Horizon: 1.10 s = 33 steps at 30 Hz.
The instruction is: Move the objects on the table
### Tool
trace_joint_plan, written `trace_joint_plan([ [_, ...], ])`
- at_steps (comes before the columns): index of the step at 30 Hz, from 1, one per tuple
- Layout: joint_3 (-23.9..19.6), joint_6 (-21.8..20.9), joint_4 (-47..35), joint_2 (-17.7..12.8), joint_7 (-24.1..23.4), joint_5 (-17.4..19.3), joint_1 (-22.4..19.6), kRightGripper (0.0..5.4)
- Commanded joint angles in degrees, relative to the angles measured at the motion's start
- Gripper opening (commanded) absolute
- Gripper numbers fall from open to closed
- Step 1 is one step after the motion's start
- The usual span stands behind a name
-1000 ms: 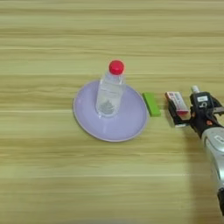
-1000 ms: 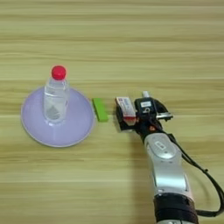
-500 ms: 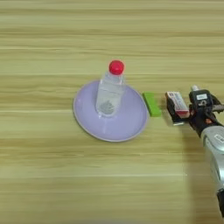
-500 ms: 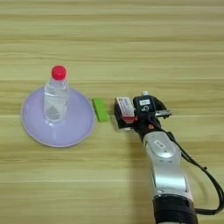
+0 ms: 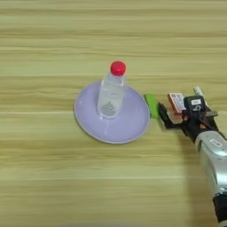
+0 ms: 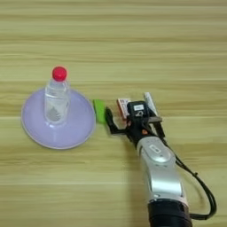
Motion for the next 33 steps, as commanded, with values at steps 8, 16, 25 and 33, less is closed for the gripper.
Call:
trace_joint_plan([
  [8,-1.87,-1.57,0.26,-1.94,-0.77,0.88,-4.17,5.37],
  [16,-1.99,-0.70,3.65,-1.70,-0.39,1.43,-4.96,5.37],
  [25,-1.11,2.82,4.77,-2.09,0.28,1.89,-4.92,4.91],
  [33,-1.03,3.72,5.12,-2.11,0.90,2.39,-5.06,3.80],
])
